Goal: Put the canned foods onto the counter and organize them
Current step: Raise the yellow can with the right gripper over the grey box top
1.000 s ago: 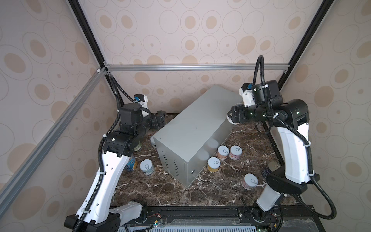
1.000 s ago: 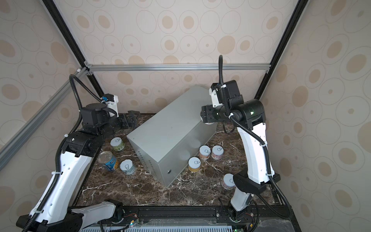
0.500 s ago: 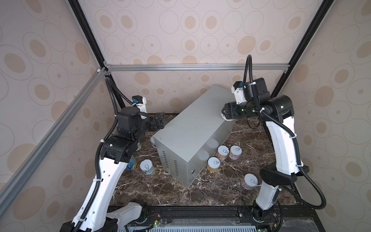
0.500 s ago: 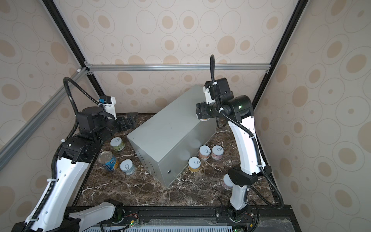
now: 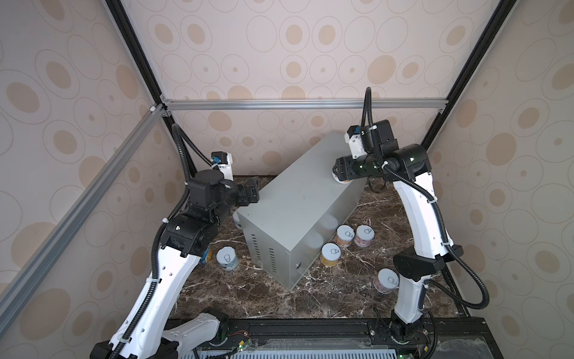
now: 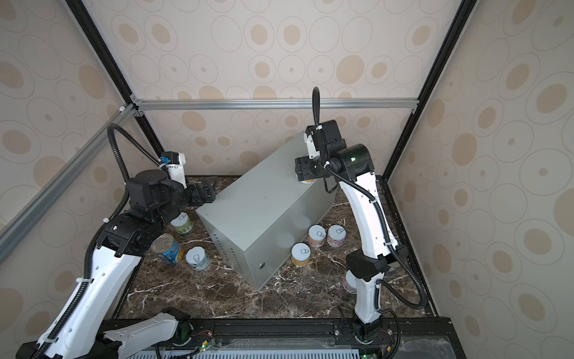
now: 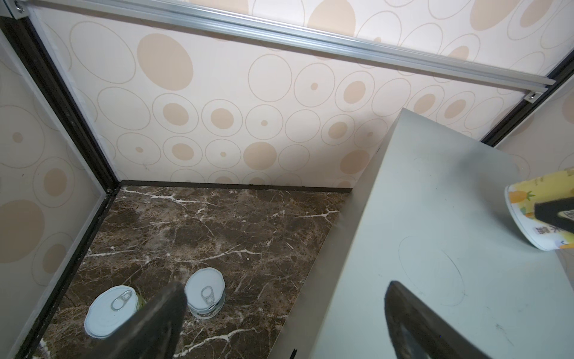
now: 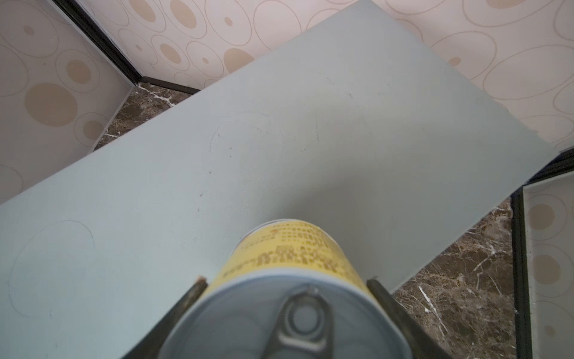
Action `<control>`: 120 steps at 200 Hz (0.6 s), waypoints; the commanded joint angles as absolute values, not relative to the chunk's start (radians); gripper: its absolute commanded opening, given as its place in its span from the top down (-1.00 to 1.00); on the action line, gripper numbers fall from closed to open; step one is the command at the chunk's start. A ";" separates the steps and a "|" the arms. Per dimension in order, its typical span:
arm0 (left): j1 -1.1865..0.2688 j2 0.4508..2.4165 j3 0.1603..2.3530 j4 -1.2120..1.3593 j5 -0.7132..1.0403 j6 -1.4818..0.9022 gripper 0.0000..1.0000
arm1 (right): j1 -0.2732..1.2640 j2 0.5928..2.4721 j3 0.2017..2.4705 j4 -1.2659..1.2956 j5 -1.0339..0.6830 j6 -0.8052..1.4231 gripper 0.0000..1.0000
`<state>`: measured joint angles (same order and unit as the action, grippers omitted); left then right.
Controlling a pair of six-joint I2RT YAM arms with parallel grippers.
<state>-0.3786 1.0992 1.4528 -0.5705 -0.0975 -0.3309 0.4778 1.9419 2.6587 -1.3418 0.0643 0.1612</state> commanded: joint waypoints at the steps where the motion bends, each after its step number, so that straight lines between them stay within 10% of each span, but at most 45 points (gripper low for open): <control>1: -0.392 1.086 1.439 -0.544 -0.127 -0.303 -0.99 | 0.485 1.975 2.652 -1.296 0.058 0.136 0.22; 120: -0.398 1.096 1.427 -0.538 -0.124 -0.284 -0.99 | 0.484 2.048 2.651 -1.263 0.069 0.099 -0.85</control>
<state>-0.3893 1.0977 1.4109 -0.5545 -0.1150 -0.3126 0.4782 2.0289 2.6575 -1.2491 0.0669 0.1131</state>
